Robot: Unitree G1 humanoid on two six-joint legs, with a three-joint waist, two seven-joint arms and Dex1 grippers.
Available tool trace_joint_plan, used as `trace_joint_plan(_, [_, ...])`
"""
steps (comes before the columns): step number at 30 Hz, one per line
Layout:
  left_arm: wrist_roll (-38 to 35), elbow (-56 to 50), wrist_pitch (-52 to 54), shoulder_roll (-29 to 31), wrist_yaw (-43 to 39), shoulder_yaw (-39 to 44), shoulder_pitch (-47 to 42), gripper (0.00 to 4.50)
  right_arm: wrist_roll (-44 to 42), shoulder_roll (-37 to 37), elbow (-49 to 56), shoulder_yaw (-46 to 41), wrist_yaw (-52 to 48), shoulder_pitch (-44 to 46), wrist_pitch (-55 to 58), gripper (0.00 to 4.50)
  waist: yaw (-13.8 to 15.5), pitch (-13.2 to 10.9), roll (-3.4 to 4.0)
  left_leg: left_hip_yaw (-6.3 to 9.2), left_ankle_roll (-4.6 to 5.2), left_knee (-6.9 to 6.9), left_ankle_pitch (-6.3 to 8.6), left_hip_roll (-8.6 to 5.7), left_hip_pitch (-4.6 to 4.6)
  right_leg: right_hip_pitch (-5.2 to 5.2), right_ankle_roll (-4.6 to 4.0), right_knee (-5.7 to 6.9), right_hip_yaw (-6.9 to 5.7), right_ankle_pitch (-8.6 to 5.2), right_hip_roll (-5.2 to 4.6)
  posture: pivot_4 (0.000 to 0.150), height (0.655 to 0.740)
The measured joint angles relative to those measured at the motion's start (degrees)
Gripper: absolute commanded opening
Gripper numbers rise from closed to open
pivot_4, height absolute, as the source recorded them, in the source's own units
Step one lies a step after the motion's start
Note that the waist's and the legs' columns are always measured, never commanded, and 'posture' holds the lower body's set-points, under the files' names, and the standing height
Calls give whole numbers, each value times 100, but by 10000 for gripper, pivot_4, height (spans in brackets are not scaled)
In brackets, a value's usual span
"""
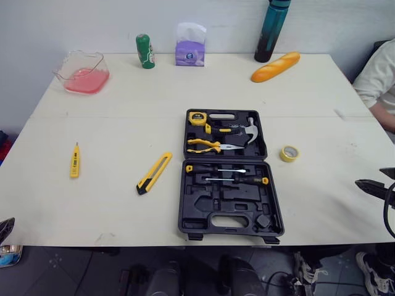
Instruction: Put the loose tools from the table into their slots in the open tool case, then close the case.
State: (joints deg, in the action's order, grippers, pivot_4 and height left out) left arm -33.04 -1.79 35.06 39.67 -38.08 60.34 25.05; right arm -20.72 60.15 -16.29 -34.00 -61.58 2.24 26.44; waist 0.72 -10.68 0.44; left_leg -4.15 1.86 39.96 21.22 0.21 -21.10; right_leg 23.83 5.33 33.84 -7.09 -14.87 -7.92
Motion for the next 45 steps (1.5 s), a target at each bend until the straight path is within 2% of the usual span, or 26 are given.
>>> trace_joint_plan(7, [-95,-1263,675,-127,947,-792,-684,45000,-432,-14,1198,241,127,344,633,44546,-5,-6,26,-1,-5,-3,-5,0,2,1,1,9,2,1,0,1500,7314])
trace_joint_plan(11, [-55,-1784,1465,-128,1859,-1441,-1505,45000,-1038,-131,2473,828,163,738,1252,44546,-4,-8,28,-1,-1,-2,-13,-1,2,0,4,17,2,2,6,1500,7314])
trace_joint_plan(14, [-55,-1799,2252,-130,2522,-1667,-2238,45000,-1680,-331,3283,1454,205,1460,1800,44546,-27,-9,28,-1,10,-2,-22,3,1,1,5,30,2,3,25,1500,7314])
trace_joint_plan(18, [37,-1542,2998,-52,3037,-2103,-3151,45000,-2329,-998,3747,2342,279,2653,2225,44546,-30,-14,13,1,8,1,-30,0,-2,-1,6,36,-6,4,32,1500,7314])
trace_joint_plan(23, [467,-470,3046,365,2989,-2869,-3796,45000,-2317,-1593,3704,3382,139,3528,2200,44546,-53,-16,7,-1,15,1,-35,-8,-15,4,8,31,-19,5,41,1500,7314])
trace_joint_plan(27, [768,324,2824,396,2972,-3285,-4385,45000,-2202,-1940,3639,3829,93,3919,2073,44546,-46,-13,0,-1,22,1,-39,-18,-15,4,13,33,-44,7,42,1500,7314])
trace_joint_plan(33, [1054,974,2644,335,2941,-3690,-4975,45000,-2064,-2164,3565,4137,-26,4006,1887,44546,-35,-9,-8,-4,32,4,-47,-33,-12,0,21,38,-52,12,39,1500,7314])
trace_joint_plan(36, [1131,1184,2826,307,3069,-3679,-5196,36463,-2010,-2183,3550,4164,-57,4035,1847,45000,-43,-8,-10,-6,27,5,-58,-32,-3,-3,24,49,-49,14,37,1500,7314])
trace_joint_plan(42, [1166,1101,3274,303,3150,-3603,-5333,7907,-1870,-2185,3372,4164,-102,4056,1787,45000,-73,-8,-10,-6,22,0,-57,-30,-3,3,23,55,-43,13,30,1500,7314])
trace_joint_plan(43, [1168,1053,3337,294,3164,-3567,-5318,4617,-1860,-2190,3350,4163,-106,4091,1749,45000,-85,-8,-10,-7,21,0,-56,-30,-1,3,23,55,-44,13,30,1500,7314])
trace_joint_plan(45, [1187,969,3376,288,3179,-3544,-5268,4537,-1840,-2194,3327,4157,-108,4152,1726,45000,-100,-8,-10,-11,21,-1,-56,-27,-1,4,23,55,-45,13,31,1500,7314])
